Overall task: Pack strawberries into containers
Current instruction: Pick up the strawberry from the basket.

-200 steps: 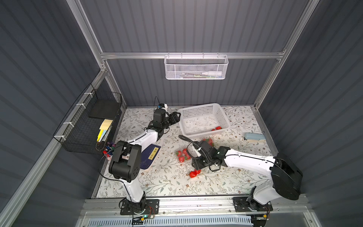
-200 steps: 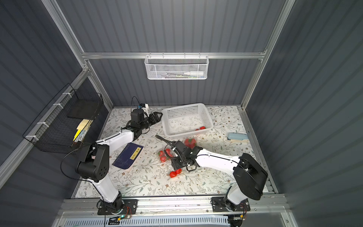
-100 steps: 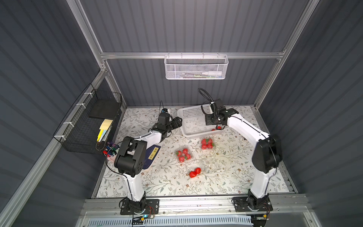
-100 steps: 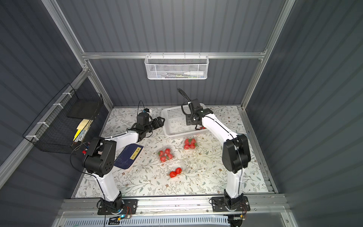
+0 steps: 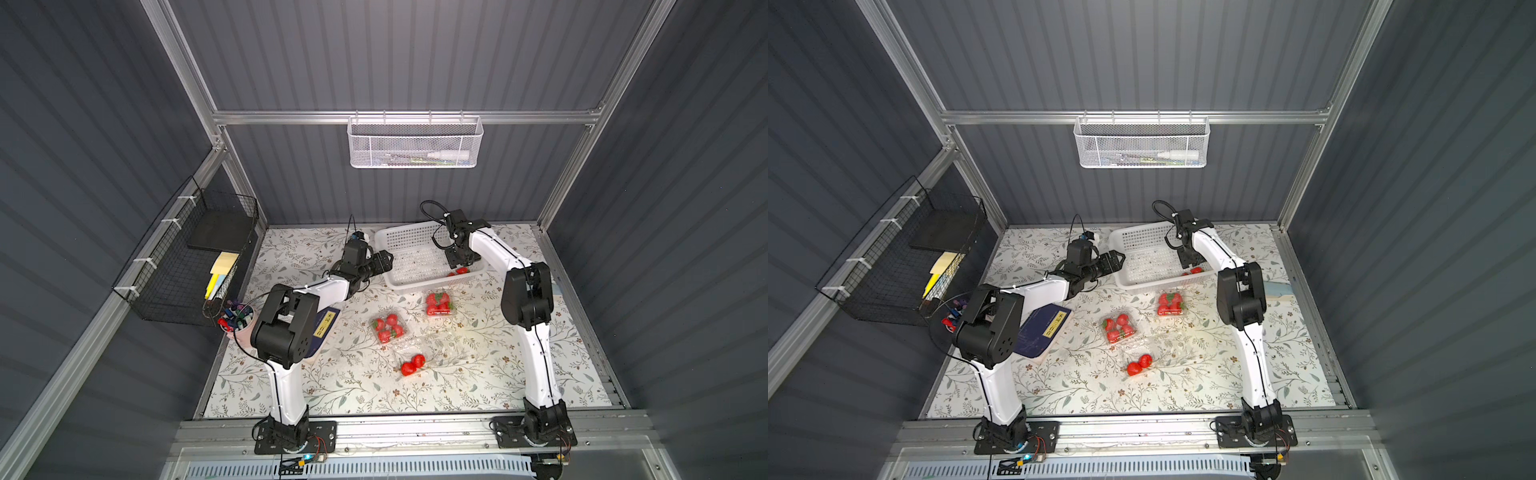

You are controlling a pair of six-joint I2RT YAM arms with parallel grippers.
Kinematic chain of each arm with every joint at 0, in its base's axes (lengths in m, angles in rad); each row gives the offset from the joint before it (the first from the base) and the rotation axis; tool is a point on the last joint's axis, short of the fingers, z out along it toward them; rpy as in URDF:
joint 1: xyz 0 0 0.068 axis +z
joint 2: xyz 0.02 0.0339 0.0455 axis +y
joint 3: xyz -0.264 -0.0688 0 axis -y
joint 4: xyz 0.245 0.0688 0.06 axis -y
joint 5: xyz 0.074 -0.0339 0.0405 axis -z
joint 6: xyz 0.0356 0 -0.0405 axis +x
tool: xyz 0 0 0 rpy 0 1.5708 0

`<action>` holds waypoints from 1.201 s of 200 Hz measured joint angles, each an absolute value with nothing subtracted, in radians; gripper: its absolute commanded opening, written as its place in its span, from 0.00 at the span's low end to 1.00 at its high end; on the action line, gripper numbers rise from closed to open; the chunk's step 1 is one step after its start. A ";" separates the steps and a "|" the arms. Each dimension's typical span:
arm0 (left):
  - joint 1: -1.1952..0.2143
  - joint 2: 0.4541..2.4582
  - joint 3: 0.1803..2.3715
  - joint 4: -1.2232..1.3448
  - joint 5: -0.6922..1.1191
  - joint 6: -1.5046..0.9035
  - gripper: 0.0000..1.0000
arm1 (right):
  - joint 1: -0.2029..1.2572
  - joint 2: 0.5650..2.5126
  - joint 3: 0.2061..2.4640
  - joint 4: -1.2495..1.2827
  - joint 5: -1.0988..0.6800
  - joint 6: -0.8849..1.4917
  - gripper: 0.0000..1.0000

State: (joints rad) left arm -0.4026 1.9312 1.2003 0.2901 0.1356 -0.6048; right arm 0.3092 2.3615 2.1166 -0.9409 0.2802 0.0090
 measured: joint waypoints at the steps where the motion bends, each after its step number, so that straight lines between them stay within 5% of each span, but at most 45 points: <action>1: -0.403 1.932 1.201 0.290 0.136 -0.605 0.85 | 0.309 2.362 2.119 -0.943 0.280 0.008 0.61; 68: -0.403 1.968 1.234 0.269 0.142 -0.605 0.85 | 0.292 2.444 2.162 -1.064 0.147 -0.005 0.56; 185: -0.403 1.968 1.238 0.247 0.143 -0.601 0.85 | 0.276 2.444 2.152 -1.036 -0.017 0.071 0.14; 240: -0.403 1.968 1.239 0.246 0.150 -0.593 0.85 | 0.278 2.364 2.114 -0.969 -0.090 0.100 0.07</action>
State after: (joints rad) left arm -0.4026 1.9682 1.2388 0.2462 0.1505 -0.5934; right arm 0.2783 2.3642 2.1139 -0.9688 -0.0902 0.0998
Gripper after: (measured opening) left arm 0.847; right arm 0.441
